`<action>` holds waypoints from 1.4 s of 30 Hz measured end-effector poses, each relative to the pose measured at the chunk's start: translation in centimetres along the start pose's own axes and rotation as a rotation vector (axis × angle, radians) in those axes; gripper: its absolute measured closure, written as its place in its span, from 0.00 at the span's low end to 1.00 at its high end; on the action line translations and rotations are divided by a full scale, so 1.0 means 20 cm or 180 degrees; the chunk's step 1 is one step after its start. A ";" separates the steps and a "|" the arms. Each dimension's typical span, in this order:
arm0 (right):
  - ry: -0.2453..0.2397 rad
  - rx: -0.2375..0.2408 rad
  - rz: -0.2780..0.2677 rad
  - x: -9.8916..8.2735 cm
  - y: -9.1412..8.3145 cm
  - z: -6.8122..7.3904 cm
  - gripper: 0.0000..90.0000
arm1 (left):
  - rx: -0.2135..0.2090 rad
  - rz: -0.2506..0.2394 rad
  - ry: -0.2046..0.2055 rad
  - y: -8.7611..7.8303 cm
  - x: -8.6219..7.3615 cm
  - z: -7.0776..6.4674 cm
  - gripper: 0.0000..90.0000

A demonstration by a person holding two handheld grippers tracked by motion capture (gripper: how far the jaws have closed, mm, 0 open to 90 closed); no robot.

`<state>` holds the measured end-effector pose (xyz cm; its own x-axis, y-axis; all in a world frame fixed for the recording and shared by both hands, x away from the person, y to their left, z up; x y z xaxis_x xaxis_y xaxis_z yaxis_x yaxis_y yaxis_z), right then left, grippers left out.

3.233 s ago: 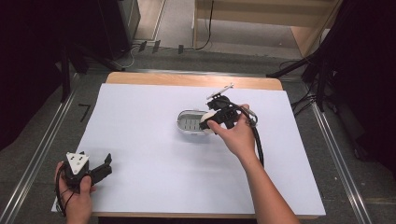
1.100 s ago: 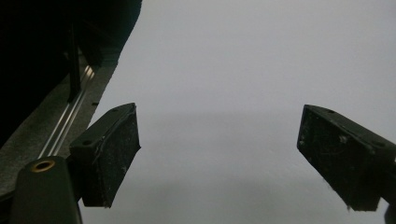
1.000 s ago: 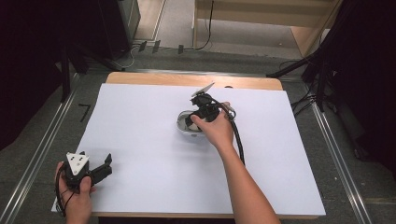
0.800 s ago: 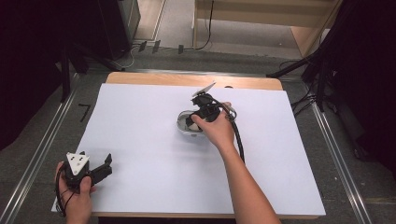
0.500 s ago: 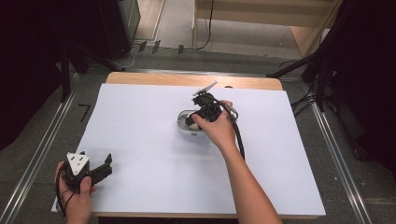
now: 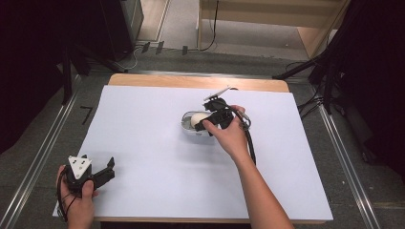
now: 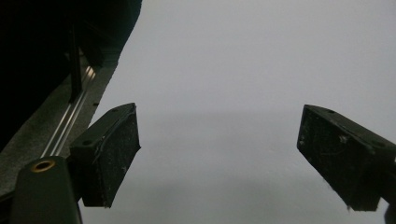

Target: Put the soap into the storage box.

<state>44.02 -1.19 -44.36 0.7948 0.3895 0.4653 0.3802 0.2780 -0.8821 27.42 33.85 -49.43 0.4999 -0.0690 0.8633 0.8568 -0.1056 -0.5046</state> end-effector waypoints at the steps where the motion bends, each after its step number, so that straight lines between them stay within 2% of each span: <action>1: -0.0015 -0.0005 -0.0016 -0.01 -0.01 -0.01 0.16 | 0.0002 0.0000 -0.0004 0.00 0.00 0.00 0.16; 20: -0.0058 -0.0077 -0.0085 -0.21 -0.10 -0.13 0.15 | 0.0009 0.0011 -0.0015 0.00 0.00 0.00 0.16; 30: -0.0068 -0.0061 -0.0071 -0.32 -0.12 -0.18 0.15 | -0.0009 -0.0015 -0.0018 0.00 0.00 0.00 0.16; 42: -0.0054 -0.0084 -0.0144 -0.46 -0.13 -0.23 0.15 | -0.0049 -0.0039 -0.0028 -0.01 0.00 0.00 0.16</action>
<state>37.96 -9.44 -46.71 0.7685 0.3920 0.5056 0.4280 0.2724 -0.8618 27.33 33.84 -49.33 0.4906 -0.0589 0.8694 0.8609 -0.1215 -0.4941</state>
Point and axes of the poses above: each handheld gripper's, and its own axes: y roughly forward along the jaws, x roughly out of its top, z roughly to its left, the point moved 6 cm from there along y, roughly forward along the jaws, and after that the axes turned 9 degrees about -x, right-handed, at the moved point
